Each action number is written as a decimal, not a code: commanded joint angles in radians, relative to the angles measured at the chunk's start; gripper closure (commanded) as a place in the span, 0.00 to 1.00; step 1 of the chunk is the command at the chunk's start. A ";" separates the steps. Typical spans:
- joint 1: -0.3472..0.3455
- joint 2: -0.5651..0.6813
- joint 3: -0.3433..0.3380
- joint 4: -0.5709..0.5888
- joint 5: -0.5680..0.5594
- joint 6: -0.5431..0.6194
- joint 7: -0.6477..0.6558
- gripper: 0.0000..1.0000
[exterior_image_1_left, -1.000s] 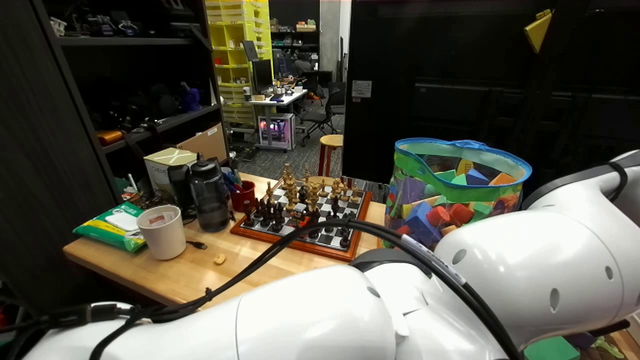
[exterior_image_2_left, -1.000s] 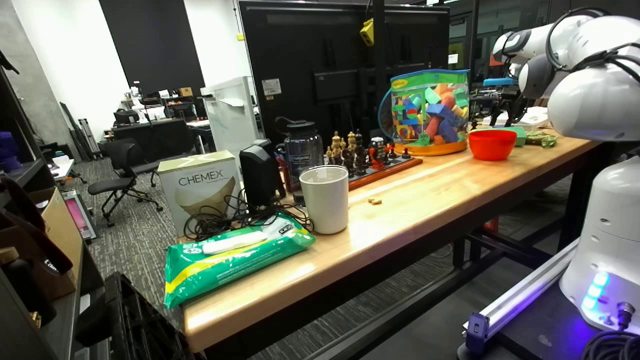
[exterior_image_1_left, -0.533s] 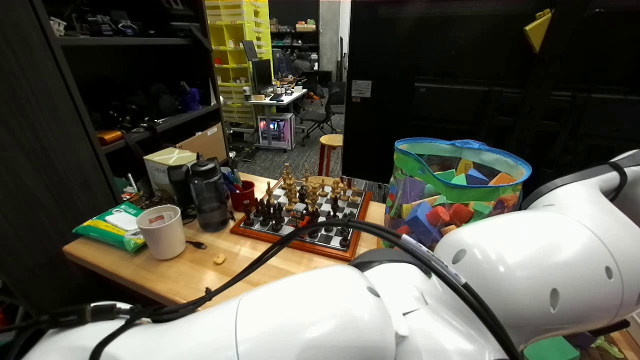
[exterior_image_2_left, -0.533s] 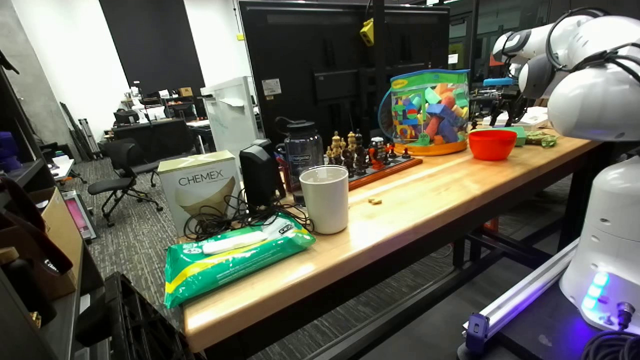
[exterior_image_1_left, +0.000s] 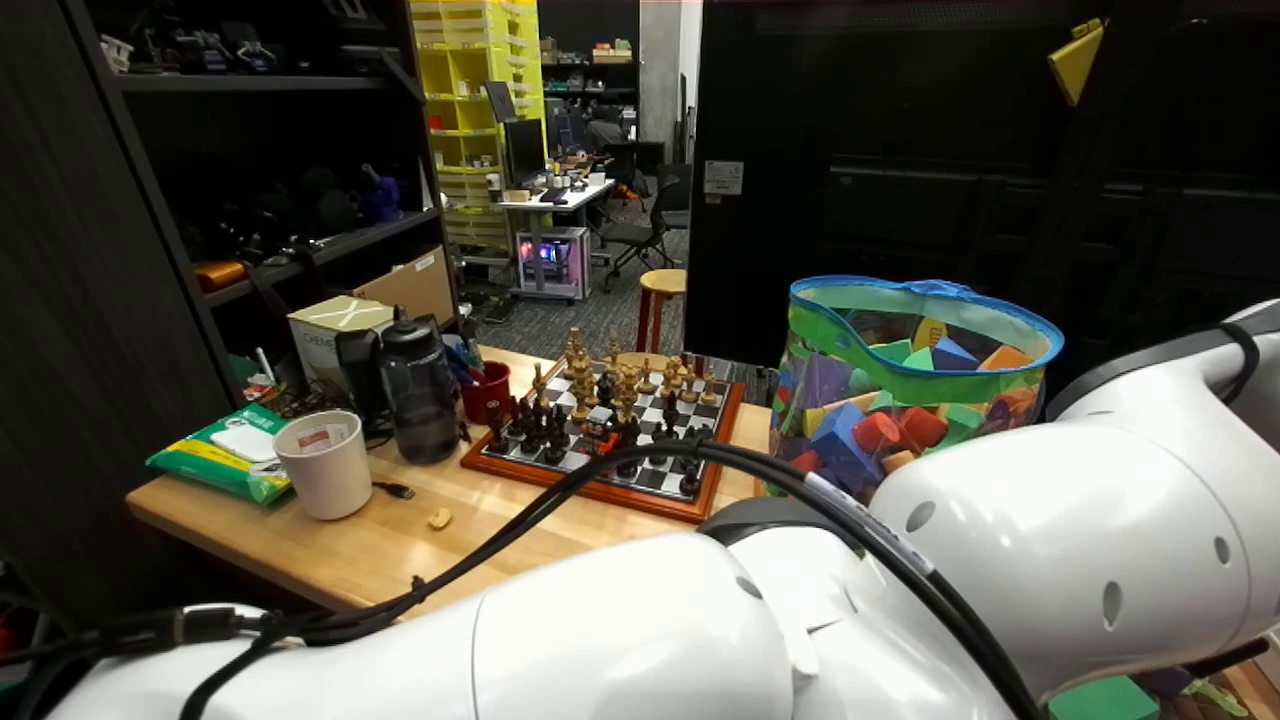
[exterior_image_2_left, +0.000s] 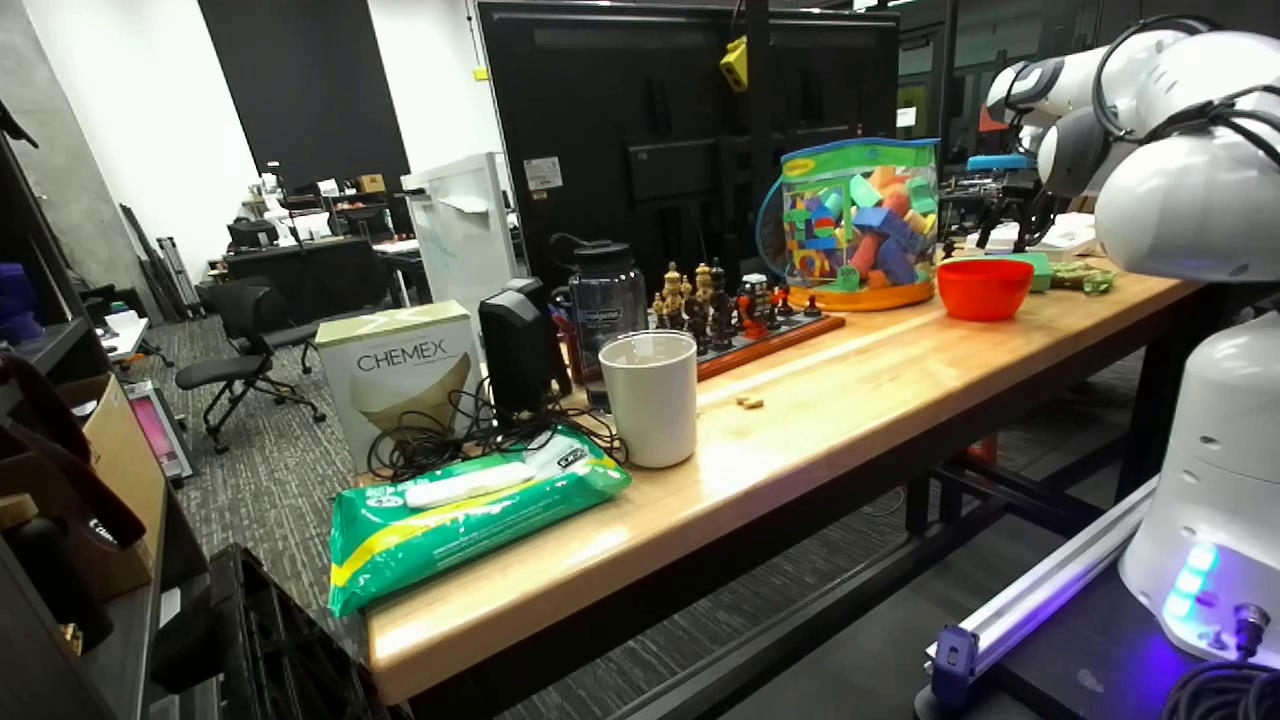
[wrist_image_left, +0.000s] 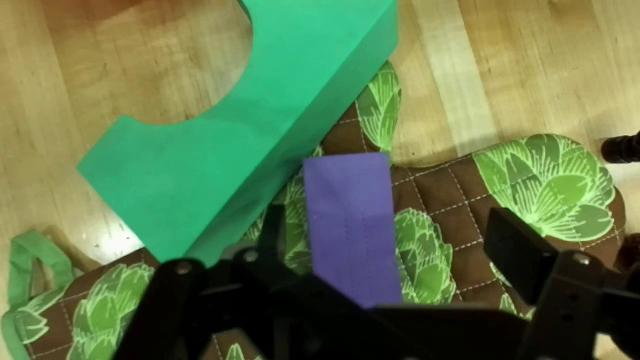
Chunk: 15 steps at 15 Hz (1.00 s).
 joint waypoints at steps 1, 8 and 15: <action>-0.023 -0.052 0.022 -0.022 0.008 -0.006 -0.039 0.00; -0.090 -0.138 0.054 -0.022 0.037 -0.037 -0.135 0.00; -0.110 -0.184 0.057 -0.030 0.035 -0.067 -0.251 0.00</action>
